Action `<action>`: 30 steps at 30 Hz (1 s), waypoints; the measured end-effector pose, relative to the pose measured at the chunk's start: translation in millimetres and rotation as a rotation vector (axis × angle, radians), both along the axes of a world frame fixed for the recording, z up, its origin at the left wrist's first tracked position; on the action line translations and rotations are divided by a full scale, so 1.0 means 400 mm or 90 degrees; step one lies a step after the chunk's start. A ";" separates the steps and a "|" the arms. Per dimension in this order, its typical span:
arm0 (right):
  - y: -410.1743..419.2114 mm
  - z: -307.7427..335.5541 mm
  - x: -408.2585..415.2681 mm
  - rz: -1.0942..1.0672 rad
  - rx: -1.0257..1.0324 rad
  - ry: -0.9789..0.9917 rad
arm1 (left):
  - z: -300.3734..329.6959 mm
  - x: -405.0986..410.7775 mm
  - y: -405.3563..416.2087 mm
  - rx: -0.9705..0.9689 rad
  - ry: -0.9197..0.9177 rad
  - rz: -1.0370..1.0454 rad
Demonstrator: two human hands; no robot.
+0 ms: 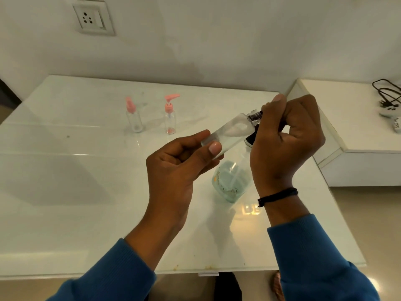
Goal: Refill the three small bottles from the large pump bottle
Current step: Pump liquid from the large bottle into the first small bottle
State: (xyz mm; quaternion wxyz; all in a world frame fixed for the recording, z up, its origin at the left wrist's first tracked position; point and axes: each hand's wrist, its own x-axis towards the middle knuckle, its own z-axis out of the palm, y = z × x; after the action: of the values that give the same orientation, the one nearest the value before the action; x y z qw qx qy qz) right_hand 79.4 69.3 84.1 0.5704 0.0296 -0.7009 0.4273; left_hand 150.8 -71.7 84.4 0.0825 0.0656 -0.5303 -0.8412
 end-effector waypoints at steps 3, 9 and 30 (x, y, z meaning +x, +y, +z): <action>0.002 0.006 0.001 0.003 -0.003 -0.008 | -0.001 0.000 -0.001 -0.012 0.002 -0.003; -0.006 0.011 0.001 0.014 -0.007 -0.001 | -0.002 -0.002 0.003 -0.019 0.004 0.000; -0.001 0.006 -0.001 0.010 -0.002 -0.005 | -0.001 -0.001 0.002 -0.007 -0.013 -0.005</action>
State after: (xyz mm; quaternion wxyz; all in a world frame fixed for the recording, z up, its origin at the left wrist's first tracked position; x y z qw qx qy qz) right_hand 79.2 69.0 86.5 0.5639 0.0328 -0.7024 0.4331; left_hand 150.3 -70.9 84.2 0.0743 0.0719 -0.5357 -0.8381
